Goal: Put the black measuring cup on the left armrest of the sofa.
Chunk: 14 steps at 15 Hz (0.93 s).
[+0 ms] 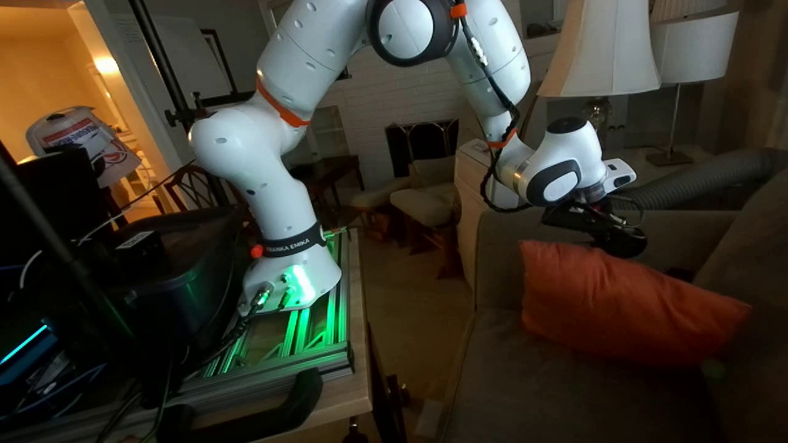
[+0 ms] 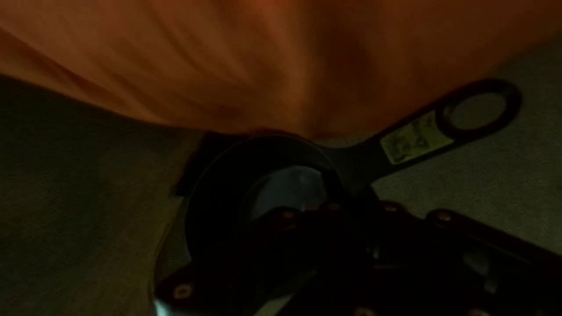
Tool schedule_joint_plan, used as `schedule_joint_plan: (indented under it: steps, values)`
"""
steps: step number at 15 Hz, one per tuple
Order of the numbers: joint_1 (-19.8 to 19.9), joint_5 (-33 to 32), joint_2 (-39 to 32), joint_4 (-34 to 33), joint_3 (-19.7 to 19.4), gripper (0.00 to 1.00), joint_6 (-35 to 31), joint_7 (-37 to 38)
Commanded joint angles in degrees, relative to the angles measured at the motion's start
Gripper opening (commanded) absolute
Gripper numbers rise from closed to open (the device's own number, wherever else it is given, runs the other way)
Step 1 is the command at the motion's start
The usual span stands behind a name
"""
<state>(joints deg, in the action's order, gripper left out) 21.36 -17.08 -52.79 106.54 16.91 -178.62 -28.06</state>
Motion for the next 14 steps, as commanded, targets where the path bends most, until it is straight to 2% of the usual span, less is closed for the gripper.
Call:
schedule_joint_plan:
  steps: [1, 5, 12, 14]
  values:
    - [10.03, 0.2, -2.57, -0.07, 9.76, 0.03, 5.96, -6.42]
    - [13.81, 3.03, -3.73, -0.13, 12.11, 0.03, 10.17, -11.36]
    - [11.8, 8.52, -4.99, -1.2, 7.28, 0.03, 21.44, -16.36]
    - [9.76, 9.19, -4.81, -1.61, 4.55, 0.03, 25.76, -18.06]
